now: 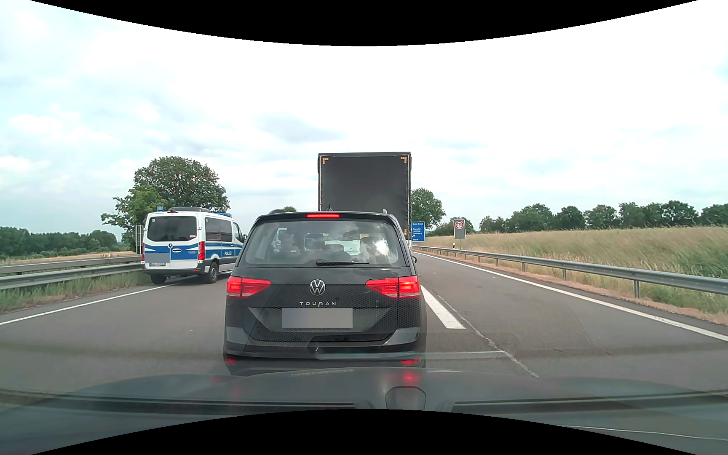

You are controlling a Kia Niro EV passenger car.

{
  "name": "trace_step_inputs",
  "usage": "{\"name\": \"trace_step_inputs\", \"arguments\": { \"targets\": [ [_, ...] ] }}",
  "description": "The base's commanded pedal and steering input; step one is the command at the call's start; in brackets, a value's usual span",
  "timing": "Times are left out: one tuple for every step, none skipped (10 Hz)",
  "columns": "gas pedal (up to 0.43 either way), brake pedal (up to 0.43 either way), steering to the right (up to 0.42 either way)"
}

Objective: Follow the waypoints while adhering to traffic rules and regulations

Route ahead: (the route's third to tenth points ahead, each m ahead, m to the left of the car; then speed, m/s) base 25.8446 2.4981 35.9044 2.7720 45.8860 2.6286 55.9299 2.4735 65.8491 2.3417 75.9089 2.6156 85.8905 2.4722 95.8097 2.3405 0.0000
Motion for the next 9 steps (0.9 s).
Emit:
{"name": "trace_step_inputs", "arguments": {
  "targets": [
    [0.0,0.25,-0.002],
    [0.0,0.25,-0.002],
    [0.0,0.25,-0.002],
    [0.0,0.25,-0.002],
    [0.0,0.25,-0.002],
    [0.0,0.25,-0.002],
    [0.0,0.25,-0.002],
    [0.0,0.25,-0.002],
    [0.0,0.25,-0.002]
  ]
}}
